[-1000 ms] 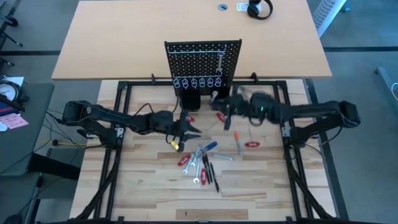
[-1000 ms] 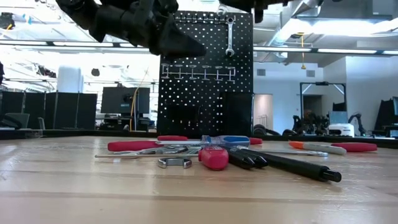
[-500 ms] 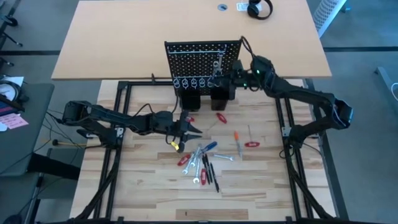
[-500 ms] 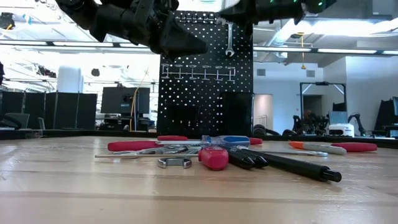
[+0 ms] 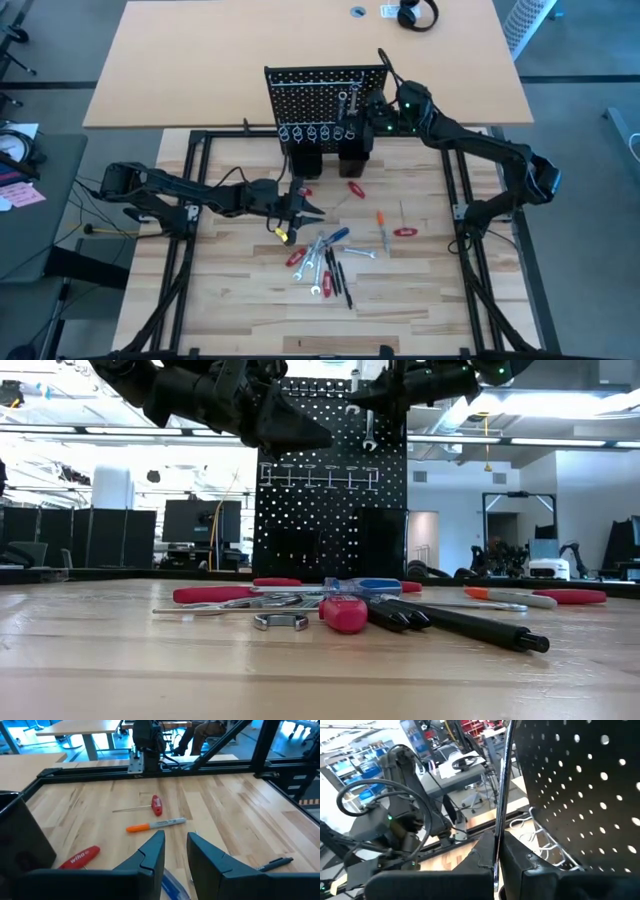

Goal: Hang tools onto peg board
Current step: Hang the wrench on the peg board

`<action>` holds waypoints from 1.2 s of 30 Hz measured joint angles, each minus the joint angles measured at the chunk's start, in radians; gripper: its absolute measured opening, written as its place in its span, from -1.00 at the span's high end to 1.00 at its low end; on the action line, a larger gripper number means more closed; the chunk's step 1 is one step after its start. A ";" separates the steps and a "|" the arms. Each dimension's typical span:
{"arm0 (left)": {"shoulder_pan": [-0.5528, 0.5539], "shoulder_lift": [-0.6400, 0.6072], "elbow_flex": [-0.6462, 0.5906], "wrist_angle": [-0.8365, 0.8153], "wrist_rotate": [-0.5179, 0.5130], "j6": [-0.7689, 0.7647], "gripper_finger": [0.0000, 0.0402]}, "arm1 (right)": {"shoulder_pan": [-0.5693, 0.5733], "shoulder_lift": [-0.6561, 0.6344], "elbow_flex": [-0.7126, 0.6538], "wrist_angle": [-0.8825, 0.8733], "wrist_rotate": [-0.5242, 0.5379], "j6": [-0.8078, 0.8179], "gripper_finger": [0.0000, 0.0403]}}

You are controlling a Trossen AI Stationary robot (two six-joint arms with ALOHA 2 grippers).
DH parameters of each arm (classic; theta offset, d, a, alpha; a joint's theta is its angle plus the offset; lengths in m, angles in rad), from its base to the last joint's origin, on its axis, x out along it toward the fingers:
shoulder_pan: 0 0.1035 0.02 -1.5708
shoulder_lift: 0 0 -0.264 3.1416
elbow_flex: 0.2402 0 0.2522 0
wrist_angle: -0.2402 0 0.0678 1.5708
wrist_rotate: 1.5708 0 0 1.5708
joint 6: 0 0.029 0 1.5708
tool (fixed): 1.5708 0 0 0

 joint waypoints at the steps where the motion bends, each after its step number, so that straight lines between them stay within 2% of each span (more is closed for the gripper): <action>1: 0.000 0.000 0.000 0.001 0.000 0.000 0.63 | -0.004 0.000 0.000 -0.005 0.000 0.002 0.92; 36: -0.001 0.000 0.000 0.019 0.001 0.000 0.63 | -0.028 0.026 0.000 0.059 -0.044 0.097 0.92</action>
